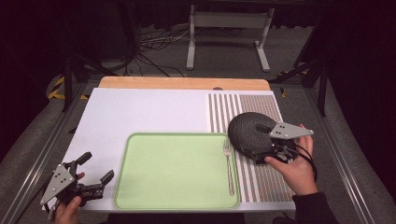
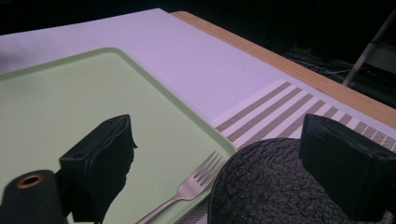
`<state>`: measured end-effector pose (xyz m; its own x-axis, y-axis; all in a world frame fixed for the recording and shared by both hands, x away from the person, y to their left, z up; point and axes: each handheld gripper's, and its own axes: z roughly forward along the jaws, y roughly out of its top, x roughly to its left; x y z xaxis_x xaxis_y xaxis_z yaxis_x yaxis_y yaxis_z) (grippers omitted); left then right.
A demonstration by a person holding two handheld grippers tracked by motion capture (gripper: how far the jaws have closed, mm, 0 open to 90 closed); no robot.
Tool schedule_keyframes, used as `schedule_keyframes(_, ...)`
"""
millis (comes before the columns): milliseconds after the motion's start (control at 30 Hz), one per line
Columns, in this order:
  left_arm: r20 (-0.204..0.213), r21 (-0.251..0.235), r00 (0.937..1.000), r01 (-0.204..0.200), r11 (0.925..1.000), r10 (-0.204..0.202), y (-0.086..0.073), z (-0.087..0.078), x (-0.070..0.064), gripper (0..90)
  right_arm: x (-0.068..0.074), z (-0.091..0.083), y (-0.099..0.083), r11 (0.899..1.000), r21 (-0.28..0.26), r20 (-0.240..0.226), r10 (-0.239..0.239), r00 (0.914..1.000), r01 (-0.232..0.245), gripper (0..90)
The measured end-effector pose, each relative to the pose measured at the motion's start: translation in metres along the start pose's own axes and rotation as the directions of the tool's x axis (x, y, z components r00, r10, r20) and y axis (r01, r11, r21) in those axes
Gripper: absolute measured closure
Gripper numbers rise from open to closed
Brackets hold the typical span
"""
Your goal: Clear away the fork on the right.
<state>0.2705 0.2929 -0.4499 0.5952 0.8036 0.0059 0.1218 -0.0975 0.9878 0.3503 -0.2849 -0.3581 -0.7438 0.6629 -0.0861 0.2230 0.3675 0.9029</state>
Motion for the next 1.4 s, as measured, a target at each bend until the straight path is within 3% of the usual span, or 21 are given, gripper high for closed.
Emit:
schedule_keyframes(233, -0.001, -0.001, 1.0, 0.0, 1.0, 0.0, 0.0, 0.0, 0.0, 1.7, -0.004, -0.011, -0.02, 0.997, -0.07, -0.001, 0.013, 0.9999, -0.013, 9.0)
schedule_keyframes(367, -0.002, -0.002, 1.0, 0.0, 1.0, 0.0, 0.0, 0.0, 0.0, 1.7, -0.006, -0.016, -0.036, 0.998, -0.055, 0.001, -0.018, 0.9998, 0.018, 9.2)
schedule_keyframes(800, 0.0, 0.0, 1.0, -0.001, 1.0, 0.001, 0.0, -0.001, 0.0, 1.7, -0.014, -0.024, -0.075, 0.985, -0.148, 0.005, 0.085, 0.9964, -0.083, 8.3)
schedule_keyframes(1167, 0.002, -0.003, 1.0, -0.002, 1.0, 0.002, 0.001, -0.001, 0.0, 1.7, -0.018, -0.027, -0.101, 0.971, -0.17, 0.001, 0.17, 0.9855, -0.167, 7.1)
schedule_keyframes(1400, 0.004, -0.002, 1.0, -0.001, 1.0, 0.001, 0.001, -0.001, 0.0, 1.7, -0.013, -0.025, -0.106, 0.979, -0.119, -0.027, 0.161, 0.9867, -0.163, 6.5)
